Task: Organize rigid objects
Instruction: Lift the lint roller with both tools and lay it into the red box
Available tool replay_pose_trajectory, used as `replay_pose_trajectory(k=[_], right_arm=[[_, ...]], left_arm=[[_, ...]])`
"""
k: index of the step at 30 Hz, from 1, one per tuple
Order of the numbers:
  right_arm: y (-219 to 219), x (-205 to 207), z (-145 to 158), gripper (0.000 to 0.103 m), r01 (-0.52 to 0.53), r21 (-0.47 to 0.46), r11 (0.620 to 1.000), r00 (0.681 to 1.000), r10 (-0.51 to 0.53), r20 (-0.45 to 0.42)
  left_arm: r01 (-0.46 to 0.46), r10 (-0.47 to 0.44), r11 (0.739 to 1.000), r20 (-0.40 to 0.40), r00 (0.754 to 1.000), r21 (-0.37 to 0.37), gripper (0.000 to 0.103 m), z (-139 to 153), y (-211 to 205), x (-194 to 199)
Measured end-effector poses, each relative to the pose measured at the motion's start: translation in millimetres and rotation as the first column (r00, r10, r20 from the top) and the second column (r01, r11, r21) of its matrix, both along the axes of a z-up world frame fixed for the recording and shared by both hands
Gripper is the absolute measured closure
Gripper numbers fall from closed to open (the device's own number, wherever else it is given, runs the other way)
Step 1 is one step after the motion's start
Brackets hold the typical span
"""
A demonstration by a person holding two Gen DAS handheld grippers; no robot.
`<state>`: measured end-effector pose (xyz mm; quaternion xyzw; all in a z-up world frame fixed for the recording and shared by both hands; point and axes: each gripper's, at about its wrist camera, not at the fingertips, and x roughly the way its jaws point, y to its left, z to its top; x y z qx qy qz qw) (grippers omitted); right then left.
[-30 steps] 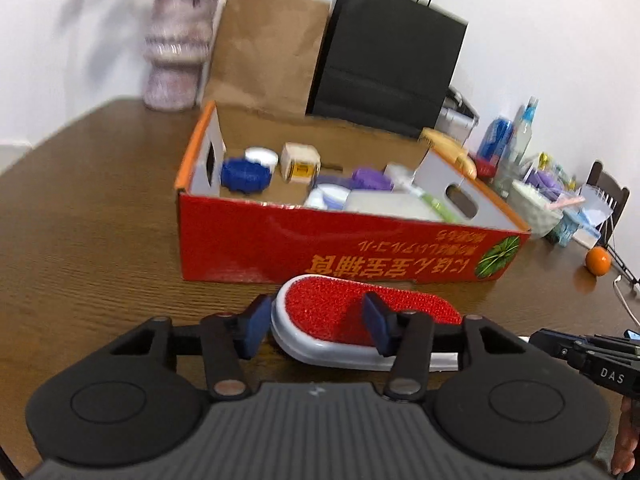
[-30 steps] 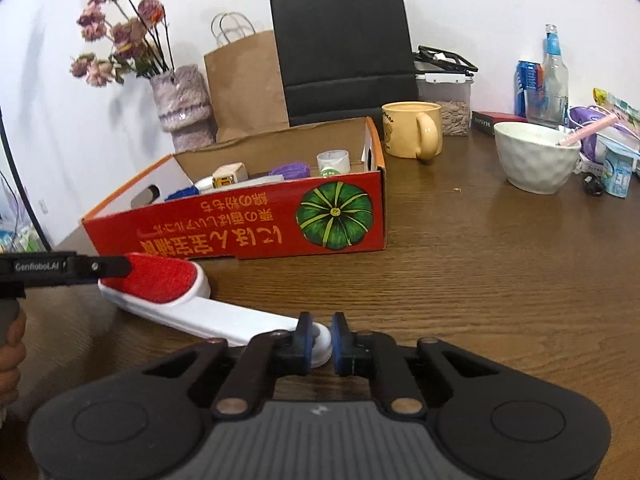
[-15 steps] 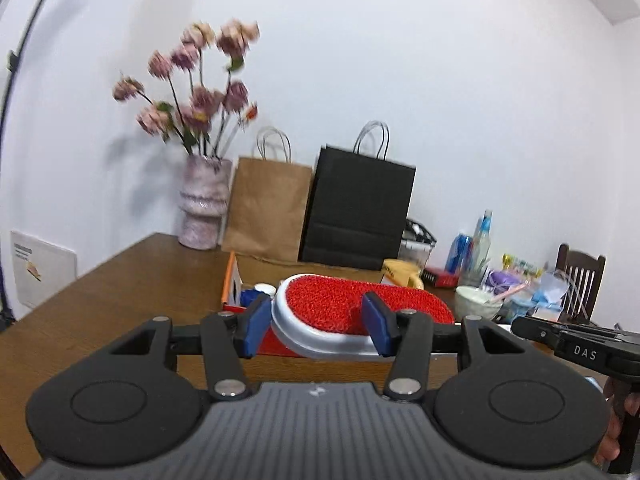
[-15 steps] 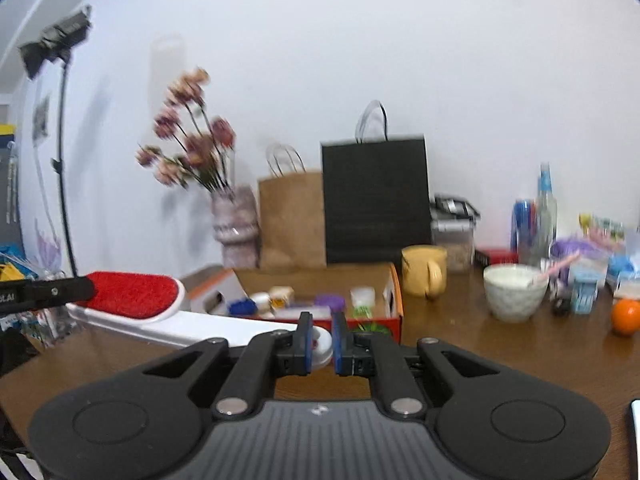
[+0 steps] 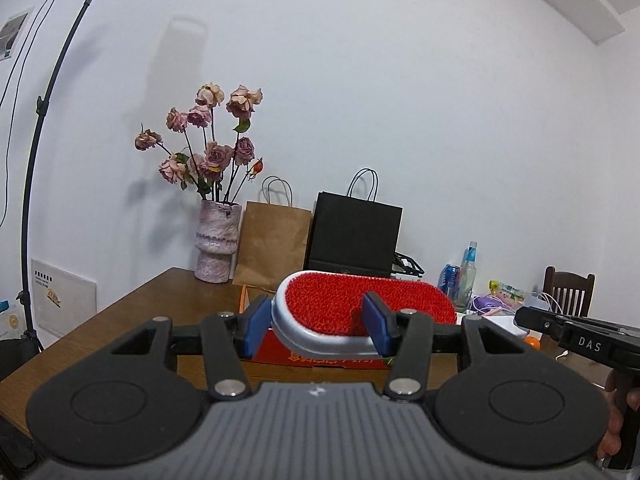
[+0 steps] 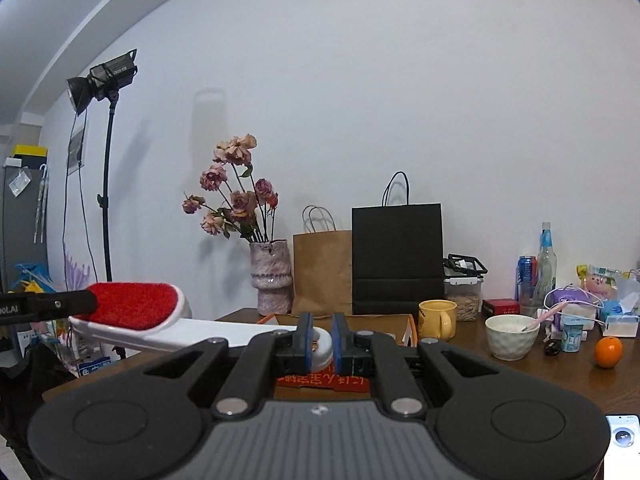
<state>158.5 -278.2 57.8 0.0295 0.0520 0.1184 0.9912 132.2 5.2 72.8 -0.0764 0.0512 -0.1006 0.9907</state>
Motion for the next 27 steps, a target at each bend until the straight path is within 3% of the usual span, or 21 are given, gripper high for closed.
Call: replay_pose_trajectory(k=[6,12,27], right_arm=[[-6.0,29.6,9.2,0.093,0.022,0.016,1.000,0.999,-0.022,-0.039],[-9.6,83.8,21.6,0.093,0.022,0.005,1.000,0.999,-0.022,-0.047],[-12.2,282.3,36.1,0.093,0.019,-0.002,1.000,0.997,-0.019,-0.078]], left_arm=[[0.013,-0.013,1.000,-0.027,1.000,0.013,0.052,9.3,-5.3,30.9],[0.023,-0.023,0.999,0.007,1.000,0.030,0.052,21.5,-8.9,79.4],[0.009,-0.008,0.999,-0.027,1.000,0.042,0.052,41.6,-10.0,271.0]])
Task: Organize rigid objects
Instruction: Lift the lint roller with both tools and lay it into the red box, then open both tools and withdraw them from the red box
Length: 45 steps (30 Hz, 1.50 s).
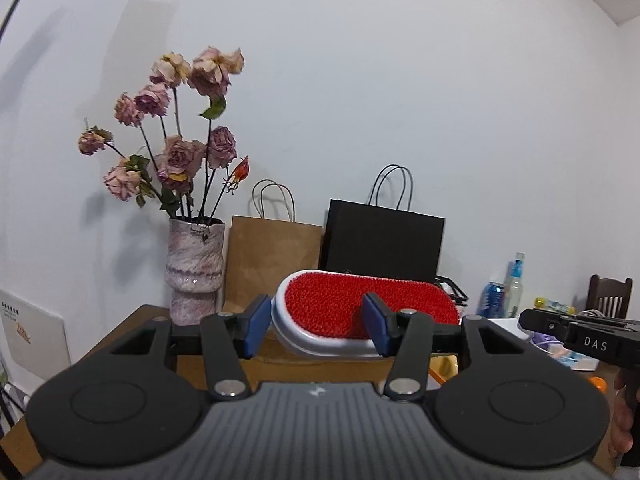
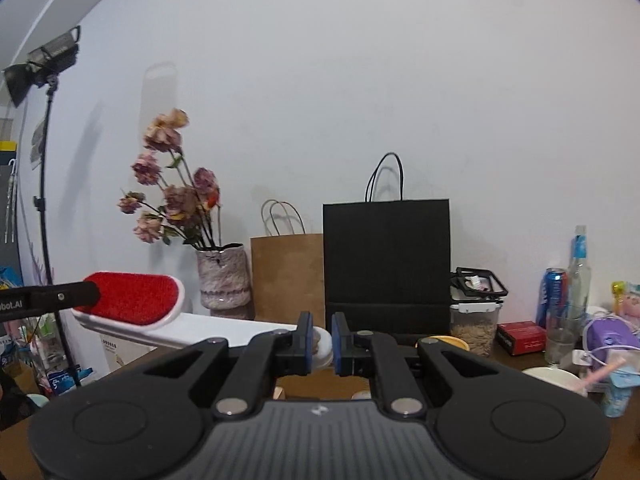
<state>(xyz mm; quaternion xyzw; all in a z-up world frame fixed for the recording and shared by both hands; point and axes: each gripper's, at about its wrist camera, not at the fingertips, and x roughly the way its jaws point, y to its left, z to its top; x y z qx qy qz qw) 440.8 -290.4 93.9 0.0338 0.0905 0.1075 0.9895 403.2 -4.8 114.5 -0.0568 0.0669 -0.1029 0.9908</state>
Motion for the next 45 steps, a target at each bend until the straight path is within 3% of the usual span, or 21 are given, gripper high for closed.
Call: replay_pose_trajectory(k=[8,9,10,12,14,16,19,22,23,25,26,27,34,37,45], right_arm=[[-6.3,91.9,-7.8,0.094,0.011,0.012,1.000,0.999,-0.010,-0.045],[-7.8,101.1,-9.9,0.101,-0.054,0.047,0.997,0.997,0.057,-0.057],[-8.4,106.2,-11.3,0.101,-0.114,0.088,0.990,0.991,0.120,-0.067],[7.1,115.1,-14.7,0.101,-0.110,0.022,0.994,0.988,0.112,-0.106],[27.6,120.9,-23.6,0.101,-0.100,-0.097,0.990,0.990,0.090,-0.109],[33.1,136.2,-38.1,0.101,-0.144,-0.071,0.987,0.972,0.128,-0.200],[38.1,155.4,-64.4,0.101,-0.164,-0.109,0.980,0.935,0.120,-0.333],[38.0,173.0,-88.8,0.092,-0.173,-0.155,0.973,0.887,0.085,-0.454],[35.9,177.8,-97.0,0.091,-0.173,-0.156,0.973,0.871,0.077,-0.485],[31.5,184.4,-111.7,0.085,-0.160,-0.163,0.974,0.845,0.050,-0.532],[29.6,184.8,-117.1,0.084,-0.150,-0.175,0.973,0.841,0.032,-0.541],[28.3,187.1,-122.5,0.083,-0.142,-0.186,0.972,0.832,0.015,-0.555],[15.0,186.7,-133.1,0.079,-0.130,-0.173,0.976,0.799,0.000,-0.601],[14.0,178.9,-123.7,0.064,-0.122,-0.183,0.976,0.809,-0.010,-0.588],[11.2,155.3,-90.9,0.062,-0.113,-0.159,0.981,0.829,0.005,-0.559]], left_arm=[[0.004,-0.004,1.000,-0.067,0.998,-0.008,0.053,-8.9,-0.9,93.8],[0.040,-0.040,0.999,-0.071,0.997,-0.004,0.065,-10.7,-2.8,101.1],[0.098,-0.098,0.995,-0.082,0.992,-0.009,0.071,-11.7,-5.0,107.0],[0.157,-0.156,0.988,-0.109,0.982,-0.001,0.072,-16.1,-15.8,114.4],[0.106,-0.098,0.993,-0.136,0.986,0.051,0.072,-24.6,-27.5,120.7],[0.068,-0.051,0.994,-0.200,0.978,0.080,0.072,-40.7,-32.0,133.3],[0.077,-0.031,0.991,-0.370,0.928,0.111,0.071,-69.8,-31.4,155.7],[0.087,0.003,0.987,-0.552,0.834,0.136,0.045,-101.3,-26.2,177.7],[0.084,0.014,0.986,-0.578,0.816,0.144,0.040,-108.7,-23.2,181.7],[0.069,0.053,0.981,-0.599,0.799,0.179,0.040,-122.6,-19.6,183.8],[0.067,0.065,0.979,-0.601,0.797,0.195,0.039,-126.7,-19.1,183.4],[0.074,0.067,0.974,-0.583,0.809,0.214,0.037,-128.1,-20.9,179.4],[0.077,0.076,0.971,-0.599,0.797,0.226,0.033,-123.4,-27.5,173.7],[0.072,0.082,0.971,-0.604,0.793,0.227,0.031,-118.2,-29.1,172.6],[0.042,0.101,0.971,-0.562,0.821,0.236,0.029,-92.0,-29.6,143.7]])
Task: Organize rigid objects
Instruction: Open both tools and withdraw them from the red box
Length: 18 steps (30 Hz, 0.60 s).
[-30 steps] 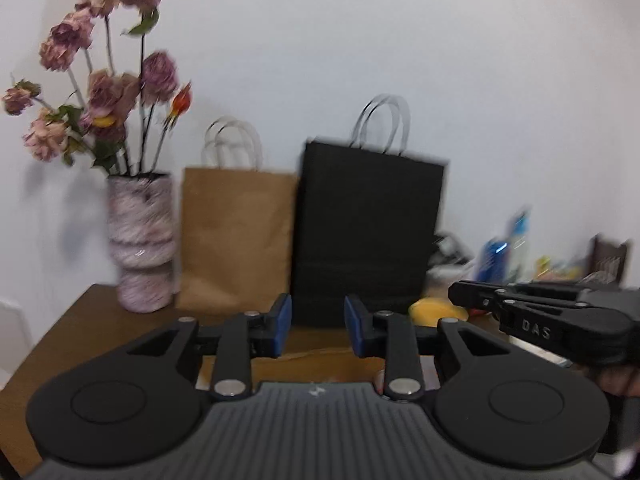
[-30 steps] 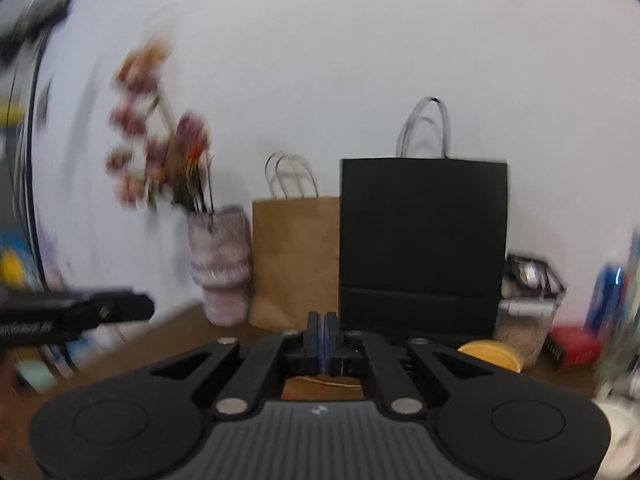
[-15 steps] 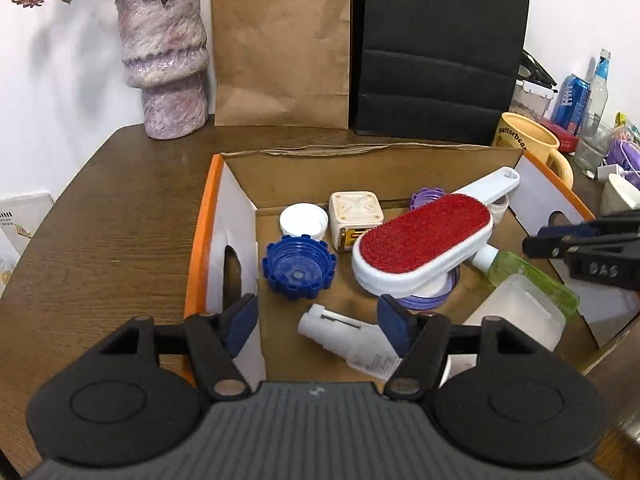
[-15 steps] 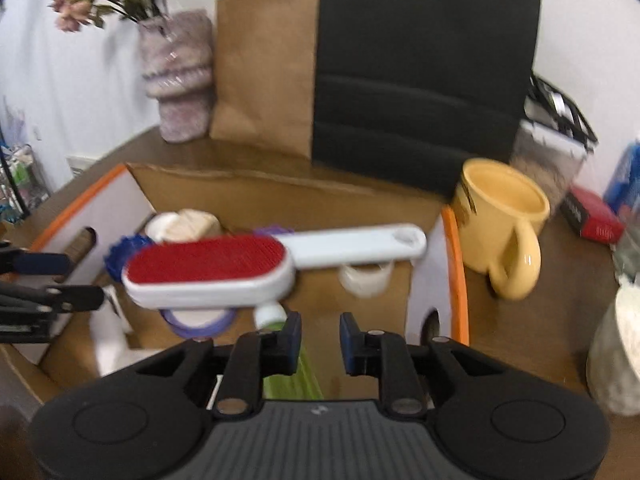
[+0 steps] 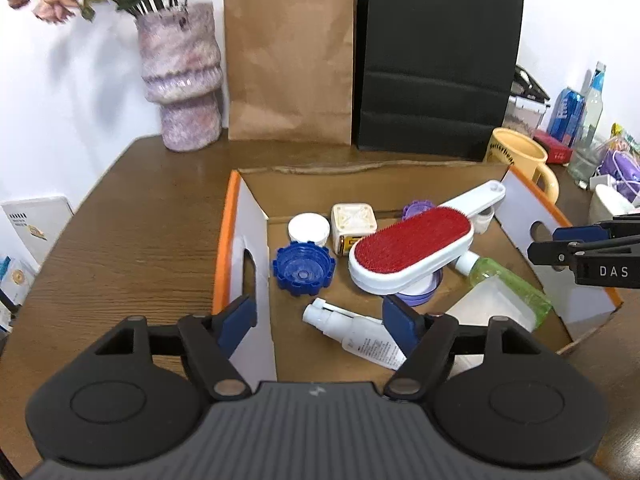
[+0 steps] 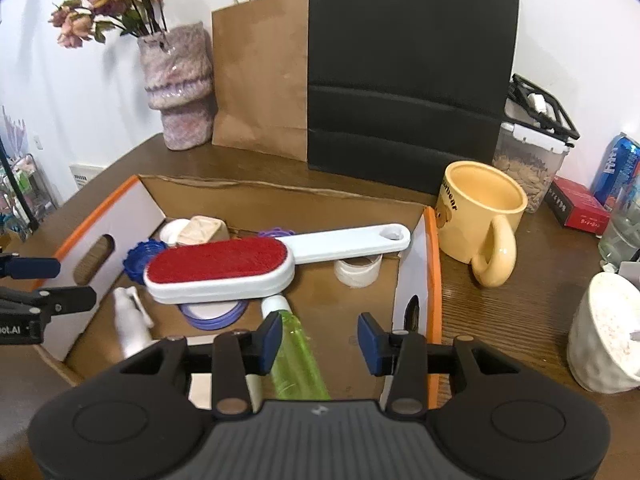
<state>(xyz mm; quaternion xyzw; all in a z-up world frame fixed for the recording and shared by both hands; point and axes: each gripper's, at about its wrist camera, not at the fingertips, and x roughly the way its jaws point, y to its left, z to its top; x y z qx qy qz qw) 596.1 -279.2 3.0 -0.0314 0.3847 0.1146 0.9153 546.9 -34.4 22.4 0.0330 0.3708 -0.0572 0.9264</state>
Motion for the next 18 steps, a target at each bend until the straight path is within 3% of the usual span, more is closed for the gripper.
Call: replay_pose_trajectory(k=[2,3,5,7,10,14,18], right_arm=[[-0.4,-13.2,10.9,0.055,-0.015,0.016,1.000,0.999,0.014,0.050],[-0.8,-22.6,18.5,0.041,-0.023,0.028,0.999,0.996,0.020,0.090],[-2.2,-42.9,32.5,0.026,-0.017,0.047,0.999,0.983,0.008,0.183],[-4.9,-68.6,47.7,0.024,-0.008,0.070,0.998,0.955,-0.013,0.295],[-8.9,-101.2,63.8,0.021,-0.007,0.108,0.994,0.925,-0.034,0.379],[-9.4,-138.5,75.1,0.020,-0.008,0.126,0.992,0.898,-0.048,0.437],[-7.5,-170.4,79.8,0.018,-0.012,0.128,0.992,0.892,-0.048,0.450]], left_arm=[[0.000,0.001,1.000,0.061,0.998,-0.009,0.027,11.0,-1.6,-14.8],[0.003,-0.001,1.000,0.113,0.994,-0.016,0.018,17.7,-2.9,-24.6],[-0.008,0.012,1.000,0.260,0.965,-0.018,0.010,33.0,-7.8,-50.1],[-0.013,0.016,1.000,0.356,0.934,-0.012,0.009,45.1,-8.4,-71.9],[0.003,0.014,0.999,0.385,0.923,-0.044,0.008,59.1,-6.3,-99.3],[-0.009,0.032,0.998,0.426,0.904,-0.056,0.008,66.7,-5.8,-136.7],[-0.007,0.039,0.997,0.448,0.893,-0.073,0.008,73.8,-1.3,-170.4]])
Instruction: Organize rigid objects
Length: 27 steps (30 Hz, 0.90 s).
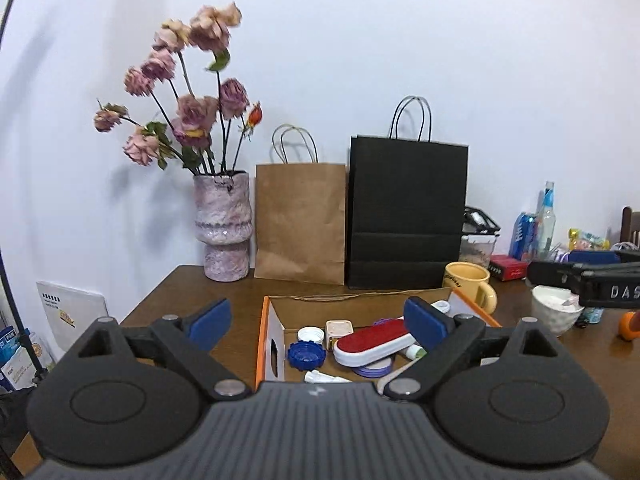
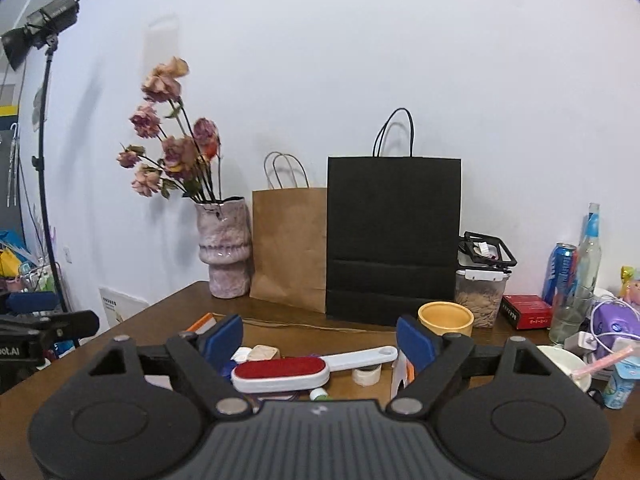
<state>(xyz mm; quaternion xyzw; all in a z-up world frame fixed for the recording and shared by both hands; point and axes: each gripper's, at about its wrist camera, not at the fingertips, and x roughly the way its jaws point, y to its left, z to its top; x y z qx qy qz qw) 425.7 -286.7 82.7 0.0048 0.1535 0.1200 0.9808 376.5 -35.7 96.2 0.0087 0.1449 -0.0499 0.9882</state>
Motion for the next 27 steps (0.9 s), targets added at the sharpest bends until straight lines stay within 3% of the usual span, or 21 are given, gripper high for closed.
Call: replay_pose_trajectory(k=[6,16,21,24,27], right_arm=[[6.6,-58.0,-1.5,0.018,0.001,0.005,1.000,1.000,-0.002,0.023],[9.3,-199.4,-36.3,0.011,0.053,0.032,0.998,0.993,-0.056,0.107],[16.0,-265.0,-51.0,0.008,0.041,-0.013,0.999,0.993,-0.039,0.113],[18.0,-301.0,-53.0,0.004,0.038,-0.026,0.999,0.992,-0.035,0.121],[19.6,-339.0,-57.4,0.000,0.050,0.004,0.999,0.992,-0.050,0.119]], left_arm=[[-0.004,0.005,1.000,0.031,0.999,-0.020,0.004,6.2,6.8,-59.3],[0.010,-0.001,0.996,0.107,0.994,-0.088,0.000,-21.0,40.7,-194.2],[0.000,0.009,0.994,0.083,0.996,-0.108,0.000,-31.1,55.5,-256.5],[-0.047,0.051,0.995,0.053,0.997,-0.088,0.000,-43.1,54.6,-284.6],[-0.075,0.075,0.997,0.064,0.995,-0.003,0.000,-55.9,43.7,-304.8]])
